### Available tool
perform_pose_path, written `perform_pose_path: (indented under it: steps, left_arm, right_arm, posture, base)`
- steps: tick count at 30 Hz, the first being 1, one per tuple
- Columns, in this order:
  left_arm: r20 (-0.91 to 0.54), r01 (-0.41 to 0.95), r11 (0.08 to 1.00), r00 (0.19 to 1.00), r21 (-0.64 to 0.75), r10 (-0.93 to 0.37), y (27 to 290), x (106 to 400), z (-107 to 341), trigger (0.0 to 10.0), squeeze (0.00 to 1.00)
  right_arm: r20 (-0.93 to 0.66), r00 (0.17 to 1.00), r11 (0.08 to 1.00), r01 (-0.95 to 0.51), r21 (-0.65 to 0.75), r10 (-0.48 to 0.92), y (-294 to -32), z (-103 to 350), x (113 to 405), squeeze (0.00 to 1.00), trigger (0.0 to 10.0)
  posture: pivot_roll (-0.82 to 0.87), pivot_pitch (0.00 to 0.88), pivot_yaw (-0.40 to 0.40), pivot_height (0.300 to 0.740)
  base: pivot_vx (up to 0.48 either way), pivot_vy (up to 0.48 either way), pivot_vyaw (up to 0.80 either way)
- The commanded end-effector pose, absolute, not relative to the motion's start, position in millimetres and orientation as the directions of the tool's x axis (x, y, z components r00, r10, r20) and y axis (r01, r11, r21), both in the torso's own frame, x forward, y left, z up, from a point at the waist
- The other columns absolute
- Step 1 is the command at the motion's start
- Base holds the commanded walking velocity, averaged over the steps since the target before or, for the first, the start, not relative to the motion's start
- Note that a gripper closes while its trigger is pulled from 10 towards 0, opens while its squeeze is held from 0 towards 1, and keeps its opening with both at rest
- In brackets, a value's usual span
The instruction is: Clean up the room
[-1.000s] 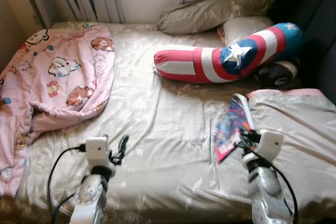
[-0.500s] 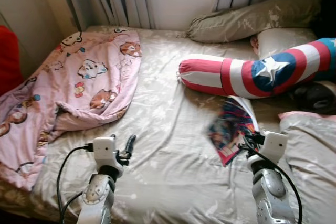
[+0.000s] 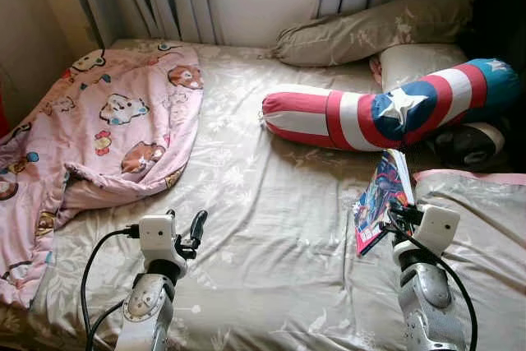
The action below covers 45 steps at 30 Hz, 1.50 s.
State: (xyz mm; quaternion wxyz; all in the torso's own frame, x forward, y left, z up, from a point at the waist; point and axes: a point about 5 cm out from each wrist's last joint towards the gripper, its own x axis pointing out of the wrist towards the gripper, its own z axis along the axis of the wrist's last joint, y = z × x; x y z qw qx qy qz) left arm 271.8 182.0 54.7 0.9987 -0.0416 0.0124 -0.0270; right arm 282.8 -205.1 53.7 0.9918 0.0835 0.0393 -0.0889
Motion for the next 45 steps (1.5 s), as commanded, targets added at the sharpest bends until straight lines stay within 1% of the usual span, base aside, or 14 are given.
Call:
perform_pose_path:
  steps: [1,3,5,7,13,20,25,29,30,35,45]
  left_arm:
    - [-0.032,0.059,0.995,0.998,-0.076,-0.062,182,270,54,10.0,0.0]
    - [-0.033,0.06,0.995,0.997,-0.075,-0.063,183,269,54,10.0,0.0]
    - [-0.035,0.061,0.995,0.997,-0.074,-0.064,183,269,53,10.0,0.0]
    - [-0.035,0.061,0.995,0.997,-0.074,-0.063,183,269,53,10.0,0.0]
    - [-0.036,0.06,0.996,0.997,-0.071,-0.063,183,269,54,10.0,0.0]
    - [-0.042,0.058,0.996,0.997,-0.066,-0.061,186,267,53,10.0,0.0]
    - [-0.043,0.063,0.996,0.997,-0.066,-0.066,185,267,53,10.0,0.0]
    - [-0.044,0.063,0.996,0.997,-0.063,-0.066,186,267,54,10.0,0.0]
    - [-0.044,0.064,0.996,0.997,-0.062,-0.067,186,267,54,10.0,0.0]
    - [-0.046,0.063,0.996,0.997,-0.059,-0.066,187,267,54,10.0,0.0]
    - [-0.051,0.062,0.997,0.997,-0.053,-0.064,190,267,55,10.0,0.0]
  right_arm:
    - [-0.084,0.984,0.972,0.171,0.163,-0.159,-203,55,285,0.0,10.0]
    - [-0.087,0.984,0.971,0.168,0.168,-0.155,-203,55,285,0.0,10.0]
    - [-0.085,0.985,0.972,0.164,0.17,-0.152,-202,55,286,0.0,10.0]
    - [-0.072,0.987,0.971,0.155,0.182,-0.144,-201,56,286,0.0,10.0]
    - [-0.075,0.987,0.969,0.155,0.194,-0.143,-202,55,287,0.0,10.0]
    - [-0.079,0.99,0.959,0.129,0.25,-0.113,-198,55,291,0.0,10.0]
    - [-0.121,0.987,0.968,0.126,0.216,-0.102,-196,51,294,0.0,10.0]
    - [-0.1,0.988,0.963,0.137,0.231,-0.116,-198,52,295,0.0,10.0]
    - [-0.084,0.99,0.959,0.135,0.249,-0.118,-198,53,295,0.0,10.0]
    - [-0.089,0.99,0.96,0.127,0.248,-0.108,-197,53,297,0.0,10.0]
    - [-0.061,0.993,0.942,0.118,0.315,-0.104,-198,63,312,0.0,10.0]
  posture:
    - [0.02,0.091,-0.033,0.7]
    - [0.02,0.091,-0.033,0.69]
    - [0.02,0.091,-0.032,0.67]
    - [0.02,0.092,-0.031,0.665]
    - [0.03,0.096,-0.03,0.665]
    - [0.03,0.104,-0.023,0.665]
    - [0.03,0.105,-0.02,0.665]
    - [0.03,0.107,-0.017,0.64]
    - [0.04,0.107,-0.014,0.64]
    - [0.04,0.108,-0.01,0.64]
    - [0.05,0.107,0.002,0.64]
  base:
    - [0.0,0.0,0.0]
    - [0.0,0.0,0.0]
    - [0.0,0.0,0.0]
    - [0.0,0.0,0.0]
    - [0.0,0.0,0.0]
    - [0.0,0.0,0.0]
    - [0.0,0.0,0.0]
    - [0.0,0.0,0.0]
    - [0.0,0.0,0.0]
    - [0.0,0.0,0.0]
    - [0.0,0.0,0.0]
